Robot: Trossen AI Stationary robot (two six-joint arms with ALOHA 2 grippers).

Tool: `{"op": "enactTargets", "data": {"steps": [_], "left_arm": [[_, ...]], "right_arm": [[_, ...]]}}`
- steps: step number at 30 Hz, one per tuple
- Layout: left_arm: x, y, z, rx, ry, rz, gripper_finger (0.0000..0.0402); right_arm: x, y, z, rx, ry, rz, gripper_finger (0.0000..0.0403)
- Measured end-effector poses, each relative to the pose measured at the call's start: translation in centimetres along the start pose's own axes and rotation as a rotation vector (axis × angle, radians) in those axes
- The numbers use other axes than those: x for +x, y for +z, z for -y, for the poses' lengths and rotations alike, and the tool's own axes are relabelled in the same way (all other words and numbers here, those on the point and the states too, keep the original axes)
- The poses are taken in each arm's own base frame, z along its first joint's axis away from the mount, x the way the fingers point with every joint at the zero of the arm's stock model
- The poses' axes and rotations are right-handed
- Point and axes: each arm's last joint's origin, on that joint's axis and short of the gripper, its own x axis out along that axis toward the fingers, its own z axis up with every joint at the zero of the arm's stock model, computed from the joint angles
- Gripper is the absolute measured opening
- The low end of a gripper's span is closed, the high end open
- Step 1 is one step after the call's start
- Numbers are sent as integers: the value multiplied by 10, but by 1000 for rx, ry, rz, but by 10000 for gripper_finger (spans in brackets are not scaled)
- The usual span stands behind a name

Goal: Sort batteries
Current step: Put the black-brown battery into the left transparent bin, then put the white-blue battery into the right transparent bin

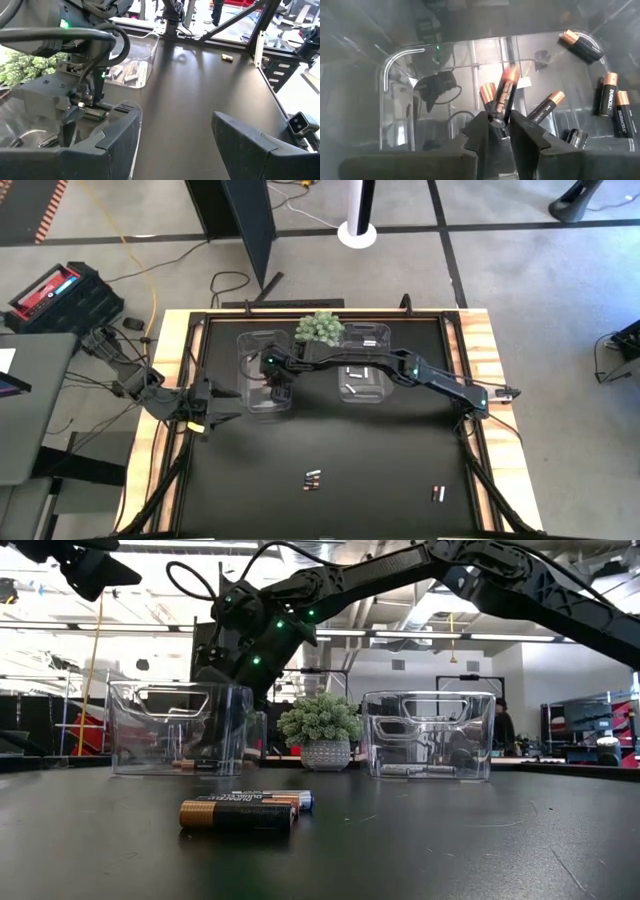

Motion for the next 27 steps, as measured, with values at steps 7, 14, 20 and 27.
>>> {"op": "enactTargets", "data": {"steps": [7,14,20,27], "left_arm": [[0,0,0,-9,0,-1,245],[0,-3,-1,16,12,-26,245],[0,-7,-3,47,25,-57,245],[0,-7,-3,46,25,-56,245]], "right_arm": [[-15,9,1,0,-4,32,148],[-64,24,11,34,-18,49,181],[-122,31,21,171,-30,23,180],[-167,33,10,221,-20,-11,172]]}}
